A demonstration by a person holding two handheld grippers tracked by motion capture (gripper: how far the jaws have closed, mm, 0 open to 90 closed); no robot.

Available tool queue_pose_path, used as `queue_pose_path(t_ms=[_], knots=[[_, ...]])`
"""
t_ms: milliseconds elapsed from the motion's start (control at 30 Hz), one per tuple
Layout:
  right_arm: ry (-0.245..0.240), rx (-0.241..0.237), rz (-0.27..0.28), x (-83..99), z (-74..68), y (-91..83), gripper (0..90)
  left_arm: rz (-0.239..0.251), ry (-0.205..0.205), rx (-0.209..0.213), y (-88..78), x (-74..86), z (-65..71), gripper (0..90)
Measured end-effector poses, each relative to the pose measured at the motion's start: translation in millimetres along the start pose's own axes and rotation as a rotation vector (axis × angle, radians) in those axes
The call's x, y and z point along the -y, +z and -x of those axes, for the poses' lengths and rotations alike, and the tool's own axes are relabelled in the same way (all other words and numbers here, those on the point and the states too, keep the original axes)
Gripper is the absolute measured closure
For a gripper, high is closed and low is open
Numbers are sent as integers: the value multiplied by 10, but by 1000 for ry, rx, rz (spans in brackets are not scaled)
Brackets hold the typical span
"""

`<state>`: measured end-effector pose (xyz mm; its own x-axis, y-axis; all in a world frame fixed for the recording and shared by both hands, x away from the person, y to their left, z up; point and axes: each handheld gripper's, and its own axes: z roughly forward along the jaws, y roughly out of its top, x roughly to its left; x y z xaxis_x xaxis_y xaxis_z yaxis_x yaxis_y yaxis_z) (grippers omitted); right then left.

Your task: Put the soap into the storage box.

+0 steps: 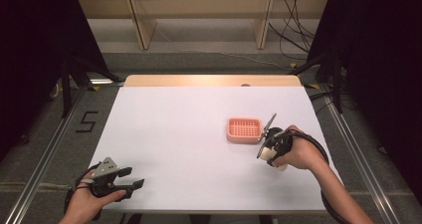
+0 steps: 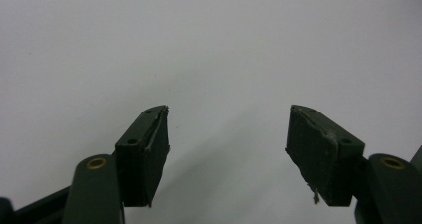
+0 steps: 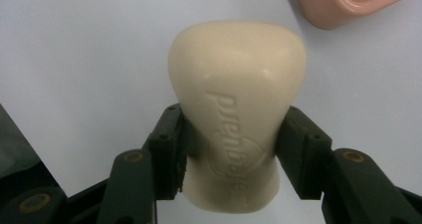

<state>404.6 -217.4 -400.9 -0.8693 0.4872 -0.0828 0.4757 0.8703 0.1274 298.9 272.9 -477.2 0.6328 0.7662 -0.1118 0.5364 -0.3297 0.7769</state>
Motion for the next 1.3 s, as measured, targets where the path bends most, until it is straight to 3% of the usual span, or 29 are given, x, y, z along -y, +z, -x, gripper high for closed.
queue_pose_path(t_ms=[33,67,167,233,267,400,567,733,833,933,967,1033,1067,1100,1133,1200,1300], knots=[[18,-1,-8,-2,0,-15,505,0,0,0,0,0,0,328],[-1,4,-3,-9,19,-9,504,7,-13,2,0,4,9,328],[6,5,-10,-20,33,-18,505,5,-12,-4,-8,12,6,328],[21,-5,-8,-25,39,-24,505,-9,7,-2,-25,17,-14,328],[-3,1,-6,-42,68,-30,505,-4,-6,-2,-27,22,-9,328],[-7,5,-6,-62,95,-31,505,-10,-20,-2,-41,29,-5,328],[1,11,0,-73,119,-23,505,9,-23,-10,-45,41,3,328],[-37,17,5,-110,192,-4,505,10,-18,-17,-74,48,-16,329],[-31,16,10,-127,191,-13,505,18,-27,-21,-70,55,-9,329],[-17,21,7,-149,204,-30,505,11,-22,-20,-77,52,-10,329],[-37,7,8,-158,227,-37,504,-7,-3,-21,-85,50,-22,329],[-47,16,13,-172,260,-45,505,8,26,-38,-67,49,-36,329],[-22,30,5,-183,248,-58,505,6,-13,-20,-78,54,-5,329],[-53,26,16,-185,286,-57,505,14,-26,-20,-76,54,6,329],[-26,36,14,-198,282,-77,505,-2,-22,-14,-87,50,-2,329],[-27,30,19,-205,296,-91,505,4,-2,-25,-75,54,-20,329],[-45,26,20,-219,326,-92,505,-3,-14,-18,-75,53,-9,329]])
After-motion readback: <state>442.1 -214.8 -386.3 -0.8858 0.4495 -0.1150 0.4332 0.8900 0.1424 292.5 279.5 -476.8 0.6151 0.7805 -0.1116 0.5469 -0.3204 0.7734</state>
